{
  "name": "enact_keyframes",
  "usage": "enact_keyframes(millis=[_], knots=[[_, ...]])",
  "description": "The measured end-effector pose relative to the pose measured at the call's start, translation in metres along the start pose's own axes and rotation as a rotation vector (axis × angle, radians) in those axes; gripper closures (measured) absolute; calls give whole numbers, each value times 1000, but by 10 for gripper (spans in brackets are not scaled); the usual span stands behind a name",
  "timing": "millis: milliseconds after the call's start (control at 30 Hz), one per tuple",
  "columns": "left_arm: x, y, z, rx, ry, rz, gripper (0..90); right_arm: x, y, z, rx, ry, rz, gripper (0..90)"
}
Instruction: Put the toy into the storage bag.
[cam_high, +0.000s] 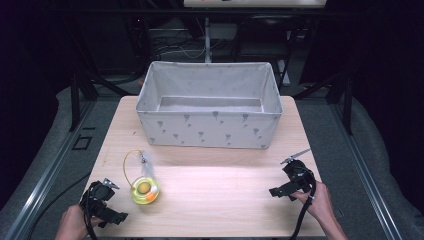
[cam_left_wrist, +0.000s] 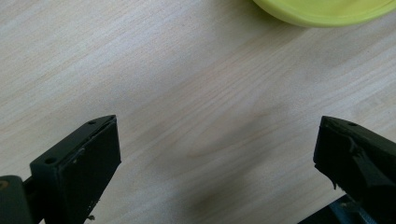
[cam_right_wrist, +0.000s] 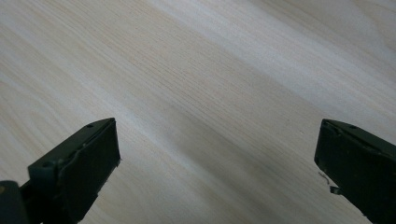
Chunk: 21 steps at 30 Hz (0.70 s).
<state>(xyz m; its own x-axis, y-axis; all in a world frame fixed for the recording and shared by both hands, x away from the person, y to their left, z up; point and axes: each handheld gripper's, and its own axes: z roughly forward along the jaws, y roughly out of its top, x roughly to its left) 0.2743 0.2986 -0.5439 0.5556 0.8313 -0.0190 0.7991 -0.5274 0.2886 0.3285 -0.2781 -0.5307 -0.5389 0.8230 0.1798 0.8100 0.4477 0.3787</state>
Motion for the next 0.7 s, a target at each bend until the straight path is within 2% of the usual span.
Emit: enact_keyframes(millis=[333, 700], knots=[[-3, 2, -5, -3, -1, 9, 22, 1, 0, 0, 7, 4, -6, 0], [-8, 10, -21, -16, -4, 28, 15, 2, 1, 0, 7, -6, -10, 0]])
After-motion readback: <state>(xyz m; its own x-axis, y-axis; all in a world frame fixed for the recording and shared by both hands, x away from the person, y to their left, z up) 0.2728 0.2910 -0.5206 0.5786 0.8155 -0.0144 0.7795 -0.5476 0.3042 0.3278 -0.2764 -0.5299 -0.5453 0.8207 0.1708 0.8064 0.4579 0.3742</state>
